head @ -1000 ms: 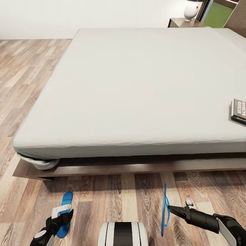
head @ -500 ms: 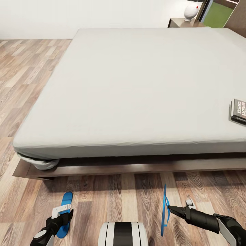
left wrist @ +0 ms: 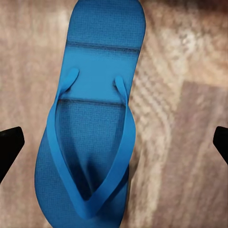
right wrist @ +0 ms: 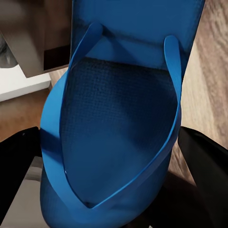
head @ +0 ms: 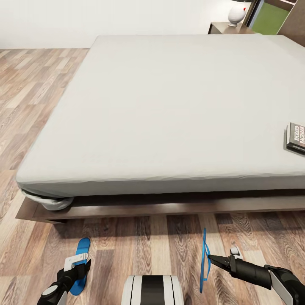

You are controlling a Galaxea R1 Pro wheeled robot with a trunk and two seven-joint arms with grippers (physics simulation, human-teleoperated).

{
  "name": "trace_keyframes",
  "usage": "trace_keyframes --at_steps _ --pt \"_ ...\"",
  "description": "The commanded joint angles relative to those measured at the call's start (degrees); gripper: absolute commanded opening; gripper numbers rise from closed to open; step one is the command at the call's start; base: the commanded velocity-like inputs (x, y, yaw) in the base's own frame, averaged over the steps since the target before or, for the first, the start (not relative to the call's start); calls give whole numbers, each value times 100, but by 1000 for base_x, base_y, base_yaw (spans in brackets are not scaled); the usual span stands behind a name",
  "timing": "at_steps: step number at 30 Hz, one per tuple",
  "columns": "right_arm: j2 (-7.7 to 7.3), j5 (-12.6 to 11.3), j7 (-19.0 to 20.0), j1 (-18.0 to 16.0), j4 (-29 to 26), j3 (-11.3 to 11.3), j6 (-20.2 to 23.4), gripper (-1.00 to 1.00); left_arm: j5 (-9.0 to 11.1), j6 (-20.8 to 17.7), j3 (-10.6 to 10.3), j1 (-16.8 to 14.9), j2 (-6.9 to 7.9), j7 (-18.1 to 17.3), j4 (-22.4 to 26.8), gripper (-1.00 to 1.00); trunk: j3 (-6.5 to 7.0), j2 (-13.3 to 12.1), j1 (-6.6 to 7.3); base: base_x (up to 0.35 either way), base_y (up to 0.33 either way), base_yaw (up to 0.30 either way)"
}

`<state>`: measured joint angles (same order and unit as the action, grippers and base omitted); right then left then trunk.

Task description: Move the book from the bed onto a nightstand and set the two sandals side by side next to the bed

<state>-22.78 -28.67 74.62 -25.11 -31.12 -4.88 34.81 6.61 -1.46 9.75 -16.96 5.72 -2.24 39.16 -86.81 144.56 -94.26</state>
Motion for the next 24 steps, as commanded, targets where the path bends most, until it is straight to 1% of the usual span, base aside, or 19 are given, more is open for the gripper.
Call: trace_keyframes --at_steps 1,8,17,24 --pt "-7 -52 0 -3 1 -32 52 -100 60 -14 9 -1 -1 -26 4 100 -3 1 1 0 0 0" --pt "-7 -51 0 -3 1 -31 50 -100 60 -13 9 -1 -1 -30 4 100 -3 1 1 0 2 0" --pt "-7 -51 -14 -3 1 -31 33 -100 60 -16 9 -1 5 -40 4 100 -3 1 1 -32 240 0" --pt "-7 -44 -30 -3 1 -32 26 -100 60 -12 9 -1 3 -40 4 100 -3 1 1 -6 55 0"
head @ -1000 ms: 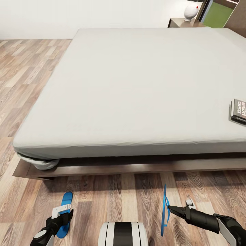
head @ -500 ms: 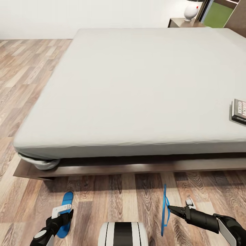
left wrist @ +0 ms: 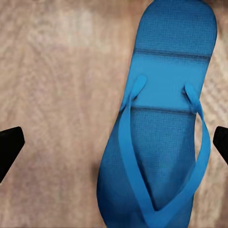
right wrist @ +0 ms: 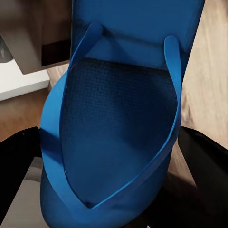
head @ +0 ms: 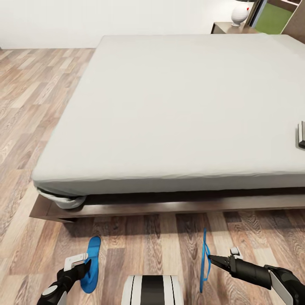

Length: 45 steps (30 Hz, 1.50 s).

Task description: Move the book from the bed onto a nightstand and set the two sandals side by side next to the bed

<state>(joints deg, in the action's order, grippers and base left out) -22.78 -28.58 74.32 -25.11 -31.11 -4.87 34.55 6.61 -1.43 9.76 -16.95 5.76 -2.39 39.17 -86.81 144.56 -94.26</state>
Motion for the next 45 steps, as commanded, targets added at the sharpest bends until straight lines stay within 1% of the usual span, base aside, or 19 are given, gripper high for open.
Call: trace_keyframes --at_steps 1,14,18,19,23,24,25,28,29,30,31,32,35,36,37,38,39,42,45 --pt "-8 -52 -2 -2 0 -32 52 -100 60 -15 9 -1 1 -25 2 100 -3 1 1 -26 130 0" --pt "-8 -27 -34 -2 8 -32 27 -100 60 -15 12 -1 4 -25 2 100 -3 1 1 -67 233 0" --pt "-8 -25 -216 -2 4 -27 14 -100 60 -22 12 -1 4 -25 2 100 -3 1 1 -73 246 0" --pt "-8 -25 -360 -2 2 -26 10 -100 60 -23 14 -1 4 -25 2 100 -3 1 1 -68 244 0" --pt "-8 -19 -1363 -2 -81 -9 -65 -100 67 -27 16 -1 4 -30 2 100 -3 1 1 -22 242 0" --pt "-8 -19 -1504 -2 -124 -8 -85 -100 67 -28 16 -1 4 -31 2 100 -3 1 1 -8 241 0" --pt "-8 -18 -1978 -2 -292 -7 -134 -100 68 -30 17 -1 4 -32 2 100 -3 1 1 -4 241 0" --pt "1 -8 -3115 -2 -604 -7 -174 -100 71 -32 17 -1 4 -37 2 100 -3 1 1 -2 240 0" --pt "5 1 -3612 -4 -681 -12 -184 -100 74 -32 15 -1 4 -39 2 100 -3 1 1 -1 240 0" --pt "9 9 -3870 -6 -713 -16 -188 -100 75 -32 13 -1 4 -41 -1 100 -3 1 1 0 240 0" --pt "11 16 -3985 -7 -725 -18 -189 -100 76 -32 12 -1 4 -41 -2 100 -3 1 1 0 240 0" --pt "15 53 -4288 -9 -777 -22 -189 -100 77 -32 10 -1 2 -42 -4 100 -3 1 1 0 240 0" --pt "24 247 -4767 -11 -941 -33 -187 -100 77 -32 9 -1 1 -45 -5 100 -3 1 1 0 240 0" --pt "24 308 -4839 -11 -958 -35 -186 -100 77 -32 9 -1 2 -47 -5 100 -3 1 1 0 240 0" --pt "26 459 -4983 -11 -984 -37 -186 -100 77 -32 9 -1 2 -48 -5 100 -3 1 1 0 240 0" --pt "28 730 -5180 -11 -1007 -39 -186 -100 80 -33 9 -1 1 -50 -6 100 -3 1 1 0 240 0" --pt "31 910 -5287 -11 -1020 -39 -186 -100 82 -33 9 -1 -1 -50 -6 100 -3 1 1 0 240 0" --pt "40 1312 -5467 -11 -1055 -38 -186 -100 85 -33 9 -1 -4 -51 -6 100 -3 1 1 0 240 0" --pt "44 1457 -5520 -11 -1240 -41 -186 -100 86 -33 9 -1 -5 -51 -6 100 -3 1 1 0 240 0"
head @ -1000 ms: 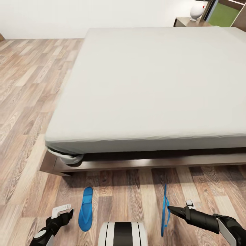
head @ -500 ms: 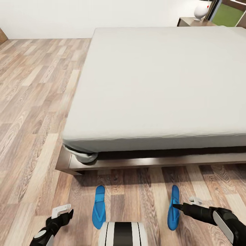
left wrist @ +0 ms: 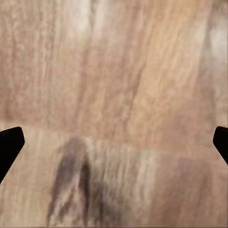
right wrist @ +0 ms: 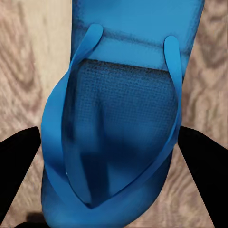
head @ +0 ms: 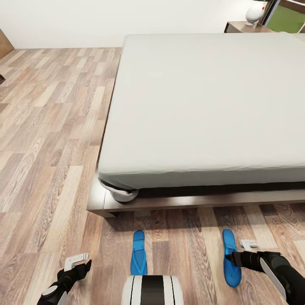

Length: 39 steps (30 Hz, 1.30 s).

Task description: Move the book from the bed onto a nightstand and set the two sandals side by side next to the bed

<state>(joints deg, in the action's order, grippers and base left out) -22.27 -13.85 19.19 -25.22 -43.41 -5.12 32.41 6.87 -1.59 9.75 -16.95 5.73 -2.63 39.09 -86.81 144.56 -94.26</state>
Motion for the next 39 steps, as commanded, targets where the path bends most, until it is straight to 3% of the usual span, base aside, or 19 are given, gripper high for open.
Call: trace_keyframes --at_steps 1,4,5,8,11,39 --pt "-7 9 -17 0 -102 -22 28 -100 60 -17 7 -1 -1 -27 2 100 -4 1 1 0 240 0" --pt "-6 201 -227 0 -253 -30 28 -100 60 -17 8 -1 -1 -27 2 100 -4 1 1 0 240 0" --pt "2 452 -646 0 -296 -32 28 -100 60 -17 9 -1 -5 -27 2 100 -4 1 1 0 239 0" --pt "34 647 -1144 0 -315 -32 28 -100 60 -17 5 -1 -14 -27 2 100 -4 1 1 0 240 0" --pt "50 723 -1366 0 -304 -38 28 -100 60 -17 2 -1 -18 -27 2 100 -4 1 1 0 240 0" --pt "56 752 -1444 0 -284 -50 28 -100 60 -8 -17 -1 -19 -27 -7 100 -4 1 1 0 267 0"
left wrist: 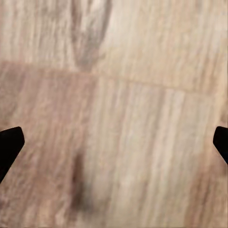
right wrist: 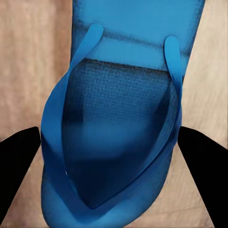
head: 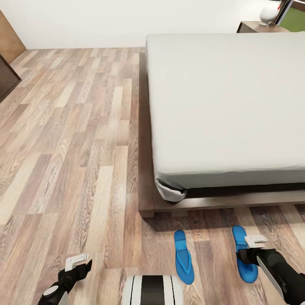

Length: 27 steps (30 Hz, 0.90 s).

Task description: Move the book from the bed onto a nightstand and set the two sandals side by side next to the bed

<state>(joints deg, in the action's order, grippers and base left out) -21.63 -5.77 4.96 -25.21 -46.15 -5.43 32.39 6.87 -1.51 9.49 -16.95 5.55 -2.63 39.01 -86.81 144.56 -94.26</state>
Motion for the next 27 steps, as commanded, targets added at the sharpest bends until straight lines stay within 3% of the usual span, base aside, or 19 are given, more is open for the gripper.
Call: trace_keyframes --at_steps 1,19,27 --pt "-8 -55 -21 -2 -9 -19 27 -100 60 -16 9 -1 -1 -27 1 100 -3 1 1 0 288 0" --pt "0 -55 -21 -2 -12 -21 27 -100 51 -16 9 -2 -5 -27 10 100 -3 1 1 0 287 0" --pt "1 -55 -21 -2 -15 -27 27 -100 51 -2 9 -1 -17 -27 10 100 -3 1 1 0 67 0"
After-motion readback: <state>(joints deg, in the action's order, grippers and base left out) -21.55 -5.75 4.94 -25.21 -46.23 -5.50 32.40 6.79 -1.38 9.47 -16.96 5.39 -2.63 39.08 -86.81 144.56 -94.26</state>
